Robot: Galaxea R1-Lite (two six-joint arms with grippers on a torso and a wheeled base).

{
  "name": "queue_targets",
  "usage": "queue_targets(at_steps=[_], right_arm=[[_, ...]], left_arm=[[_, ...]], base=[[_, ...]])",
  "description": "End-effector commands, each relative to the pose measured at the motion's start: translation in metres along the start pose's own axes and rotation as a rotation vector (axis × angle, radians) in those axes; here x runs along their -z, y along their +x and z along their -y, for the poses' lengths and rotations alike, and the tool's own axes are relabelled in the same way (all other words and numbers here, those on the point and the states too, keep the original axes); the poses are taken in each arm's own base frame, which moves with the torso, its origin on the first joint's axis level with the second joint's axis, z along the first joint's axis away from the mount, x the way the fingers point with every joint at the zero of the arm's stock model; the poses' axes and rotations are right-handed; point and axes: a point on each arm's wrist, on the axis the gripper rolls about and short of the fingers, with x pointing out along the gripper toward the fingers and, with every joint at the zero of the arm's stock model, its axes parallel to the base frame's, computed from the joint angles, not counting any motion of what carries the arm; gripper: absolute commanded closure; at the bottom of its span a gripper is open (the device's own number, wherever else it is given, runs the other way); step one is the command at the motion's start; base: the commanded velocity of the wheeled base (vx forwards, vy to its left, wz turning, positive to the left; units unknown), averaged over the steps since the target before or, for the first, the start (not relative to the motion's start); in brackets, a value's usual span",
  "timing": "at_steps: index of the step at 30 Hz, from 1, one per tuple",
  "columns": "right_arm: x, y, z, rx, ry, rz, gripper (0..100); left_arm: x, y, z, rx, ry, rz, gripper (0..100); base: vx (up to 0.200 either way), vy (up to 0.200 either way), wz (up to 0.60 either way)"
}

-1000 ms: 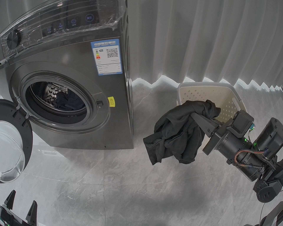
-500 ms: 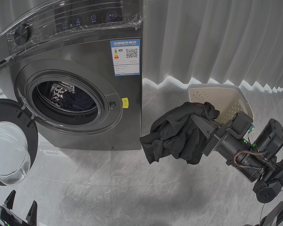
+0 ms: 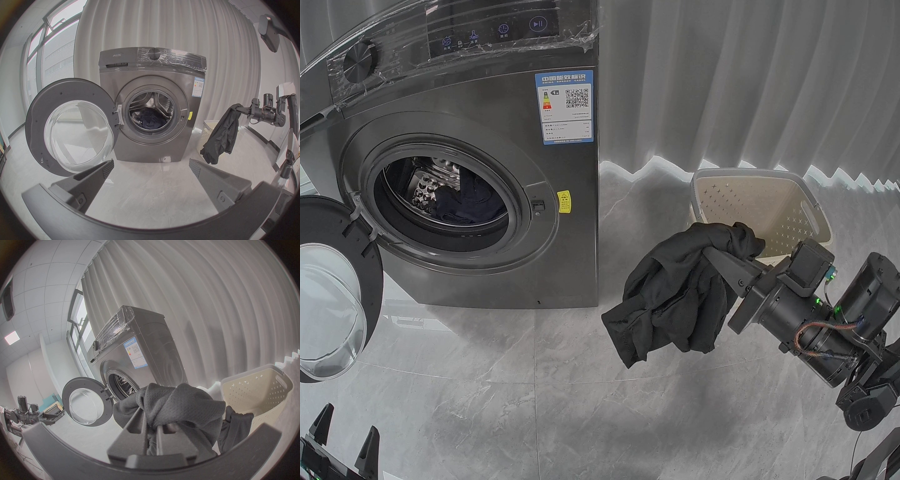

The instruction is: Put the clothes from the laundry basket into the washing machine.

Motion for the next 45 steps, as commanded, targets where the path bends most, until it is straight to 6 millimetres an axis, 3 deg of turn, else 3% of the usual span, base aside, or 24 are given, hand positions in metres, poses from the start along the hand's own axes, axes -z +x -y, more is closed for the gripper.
queue_targets(at_steps=[1,10,16,34,39,45], right_arm=[[0.0,-0.001,0.003,0.013,0.003,-0.008,100],[-0.013,-0.005,0.008,0.036,0.013,0.03,100],[-0.006,-0.028,0.006,0.034,0.036,-0.062,100],[0.006,-0.019,0.011,0.028,0.139,-0.106,100],[0.006,-0.019,0.026,-0.011,0.155,-0.119,100],[0.008,-0.021,0.028,-0.009,0.157,-0.128,100]], left_arm=[[0.004,0.001,0.0,-0.002,-0.002,-0.009,0],[0.004,0.001,0.0,-0.004,-0.004,-0.009,0],[0.004,0.001,0.0,-0.004,-0.002,-0.009,0],[0.004,0.001,0.0,-0.004,-0.001,-0.009,0],[0.004,0.001,0.0,-0.004,-0.001,-0.009,0],[0.004,0.001,0.0,-0.005,-0.001,-0.007,0]], base=[[0.0,0.2,0.0],[0.0,0.2,0.0],[0.0,0.2,0.0],[-0.033,0.022,0.0],[0.0,0.0,0.0],[0.0,0.2,0.0]])
